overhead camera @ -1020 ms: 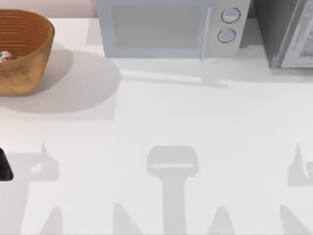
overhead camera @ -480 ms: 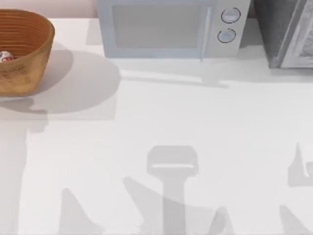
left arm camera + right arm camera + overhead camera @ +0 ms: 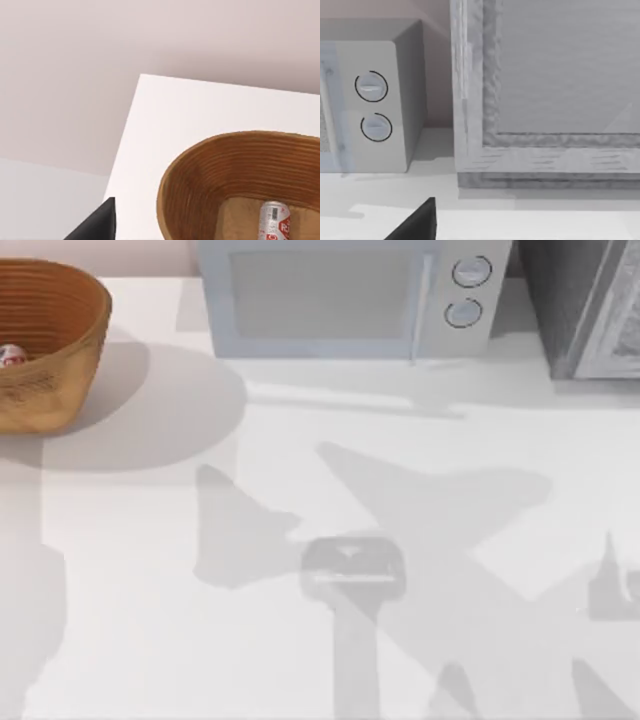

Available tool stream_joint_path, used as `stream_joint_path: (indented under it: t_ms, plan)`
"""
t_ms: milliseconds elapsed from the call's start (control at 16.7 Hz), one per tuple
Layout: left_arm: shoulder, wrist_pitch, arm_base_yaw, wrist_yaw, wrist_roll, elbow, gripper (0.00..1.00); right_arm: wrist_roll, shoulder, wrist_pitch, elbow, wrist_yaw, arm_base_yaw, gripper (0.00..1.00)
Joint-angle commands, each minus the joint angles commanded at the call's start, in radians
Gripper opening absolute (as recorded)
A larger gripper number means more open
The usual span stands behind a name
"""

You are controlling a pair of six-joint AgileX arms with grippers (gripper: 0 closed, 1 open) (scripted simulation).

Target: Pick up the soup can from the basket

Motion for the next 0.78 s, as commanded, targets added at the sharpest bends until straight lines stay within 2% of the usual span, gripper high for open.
stream_joint_path:
  t_ms: [240, 420, 600, 780]
  plan:
    - [0.366, -0.170, -0.001, 0.034, 0.023, 0.434, 1.00, 0.000, 0.000, 0.000, 0.000, 0.000, 0.000, 1.00]
    - [0.624, -0.315, -0.021, 0.068, 0.039, 0.666, 1.00, 0.000, 0.000, 0.000, 0.000, 0.000, 0.000, 1.00]
    - [0.852, -0.461, -0.049, 0.102, 0.052, 0.813, 1.00, 0.000, 0.000, 0.000, 0.000, 0.000, 0.000, 1.00]
    - [1.021, -0.580, -0.076, 0.131, 0.061, 0.889, 1.00, 0.000, 0.000, 0.000, 0.000, 0.000, 0.000, 1.00]
